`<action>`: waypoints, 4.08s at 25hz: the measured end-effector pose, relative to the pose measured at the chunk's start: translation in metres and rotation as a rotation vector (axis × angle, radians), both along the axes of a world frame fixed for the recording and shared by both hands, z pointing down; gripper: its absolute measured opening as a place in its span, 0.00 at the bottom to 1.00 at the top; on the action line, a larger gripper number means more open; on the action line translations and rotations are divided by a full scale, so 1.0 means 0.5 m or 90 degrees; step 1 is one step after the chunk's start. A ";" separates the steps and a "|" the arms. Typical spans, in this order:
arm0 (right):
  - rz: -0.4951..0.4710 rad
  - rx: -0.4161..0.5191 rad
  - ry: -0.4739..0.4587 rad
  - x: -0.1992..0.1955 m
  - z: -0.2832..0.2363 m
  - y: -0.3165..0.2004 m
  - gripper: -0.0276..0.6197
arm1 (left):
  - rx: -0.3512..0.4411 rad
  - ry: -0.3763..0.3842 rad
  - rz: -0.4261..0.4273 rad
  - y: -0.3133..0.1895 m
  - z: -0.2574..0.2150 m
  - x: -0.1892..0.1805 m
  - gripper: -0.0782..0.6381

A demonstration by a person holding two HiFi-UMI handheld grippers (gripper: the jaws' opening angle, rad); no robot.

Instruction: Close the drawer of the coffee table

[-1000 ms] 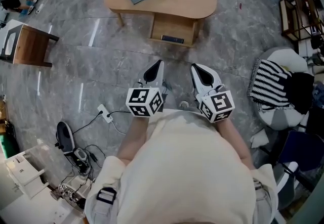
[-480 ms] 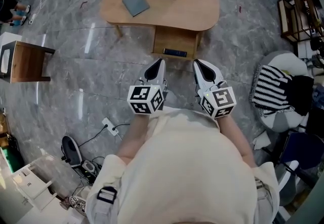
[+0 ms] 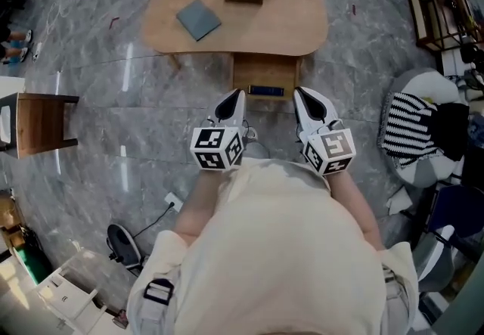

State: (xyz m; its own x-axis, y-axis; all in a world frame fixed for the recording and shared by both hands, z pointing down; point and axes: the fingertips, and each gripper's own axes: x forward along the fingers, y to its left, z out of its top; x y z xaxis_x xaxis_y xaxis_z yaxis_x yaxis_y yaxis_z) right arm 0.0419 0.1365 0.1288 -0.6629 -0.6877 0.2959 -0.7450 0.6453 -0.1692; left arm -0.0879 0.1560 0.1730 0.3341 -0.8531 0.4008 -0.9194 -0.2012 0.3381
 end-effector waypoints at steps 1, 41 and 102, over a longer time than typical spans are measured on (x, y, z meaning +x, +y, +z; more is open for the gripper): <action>0.006 0.002 0.006 -0.005 0.003 -0.010 0.04 | -0.003 0.000 0.005 -0.011 0.006 -0.010 0.11; 0.120 -0.248 0.146 0.154 0.571 -0.177 0.05 | -0.282 -0.083 0.069 -0.107 0.581 -0.167 0.11; -0.069 -0.424 0.442 0.258 1.274 -0.131 0.40 | -0.458 -0.325 0.253 -0.077 1.213 -0.162 0.46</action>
